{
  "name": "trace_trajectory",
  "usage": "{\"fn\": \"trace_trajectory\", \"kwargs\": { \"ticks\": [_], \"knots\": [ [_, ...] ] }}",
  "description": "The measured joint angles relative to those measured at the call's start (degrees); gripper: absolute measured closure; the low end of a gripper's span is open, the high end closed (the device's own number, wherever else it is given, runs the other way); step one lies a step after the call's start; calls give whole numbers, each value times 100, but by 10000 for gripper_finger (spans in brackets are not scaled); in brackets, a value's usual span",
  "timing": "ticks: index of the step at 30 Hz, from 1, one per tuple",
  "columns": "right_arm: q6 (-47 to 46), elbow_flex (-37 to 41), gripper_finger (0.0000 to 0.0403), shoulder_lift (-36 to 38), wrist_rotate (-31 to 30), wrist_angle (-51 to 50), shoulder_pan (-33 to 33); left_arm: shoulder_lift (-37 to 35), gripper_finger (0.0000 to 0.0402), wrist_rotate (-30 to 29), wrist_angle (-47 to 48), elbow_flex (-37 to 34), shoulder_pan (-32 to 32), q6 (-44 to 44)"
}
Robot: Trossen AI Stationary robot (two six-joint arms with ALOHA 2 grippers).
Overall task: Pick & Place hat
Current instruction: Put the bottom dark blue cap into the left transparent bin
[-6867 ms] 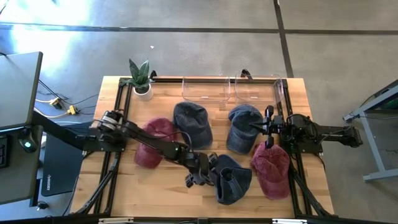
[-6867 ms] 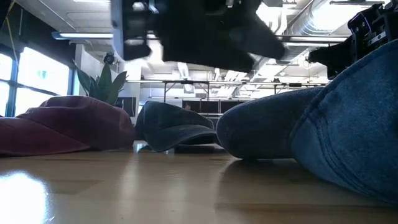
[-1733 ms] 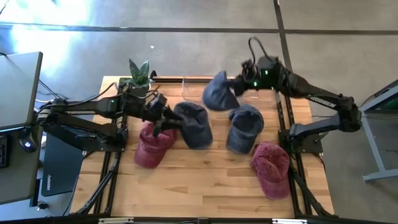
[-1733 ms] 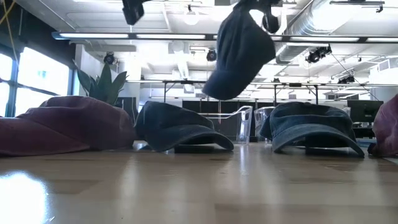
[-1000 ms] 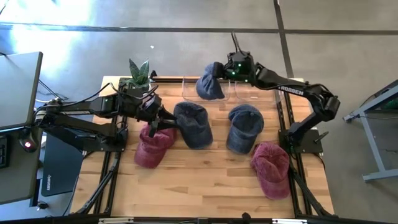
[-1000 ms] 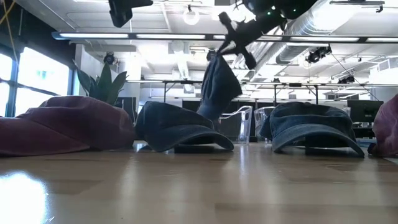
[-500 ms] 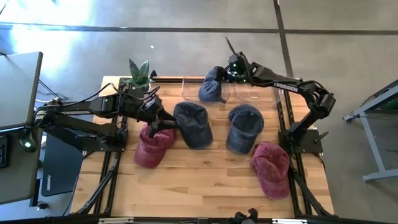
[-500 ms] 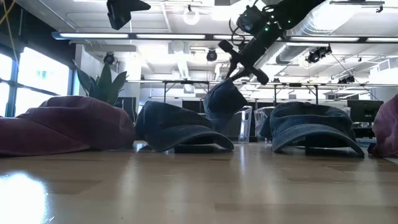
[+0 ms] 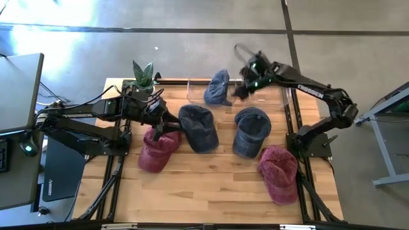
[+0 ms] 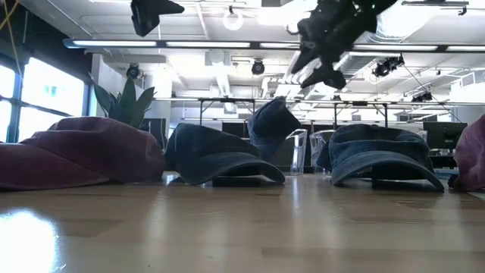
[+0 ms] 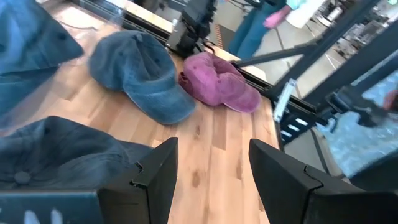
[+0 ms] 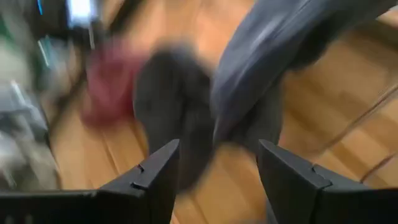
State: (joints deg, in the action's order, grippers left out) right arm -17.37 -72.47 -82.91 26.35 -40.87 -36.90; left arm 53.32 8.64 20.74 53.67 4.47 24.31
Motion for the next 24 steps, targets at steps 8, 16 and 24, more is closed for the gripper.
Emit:
{"fn": "trace_trajectory", "kwargs": {
  "ticks": [8,16,24],
  "knots": [
    [1756,31,227,-429,-2044,-51,1414,45,209,-712,-42,0,2,159],
    [1819,31,325,-890,-2739,934,1371,136,209,-968,-173,-2,2,534],
    [1522,20,381,-1075,-1329,1836,553,316,209,-970,-460,4,1,748]
  ]
}}
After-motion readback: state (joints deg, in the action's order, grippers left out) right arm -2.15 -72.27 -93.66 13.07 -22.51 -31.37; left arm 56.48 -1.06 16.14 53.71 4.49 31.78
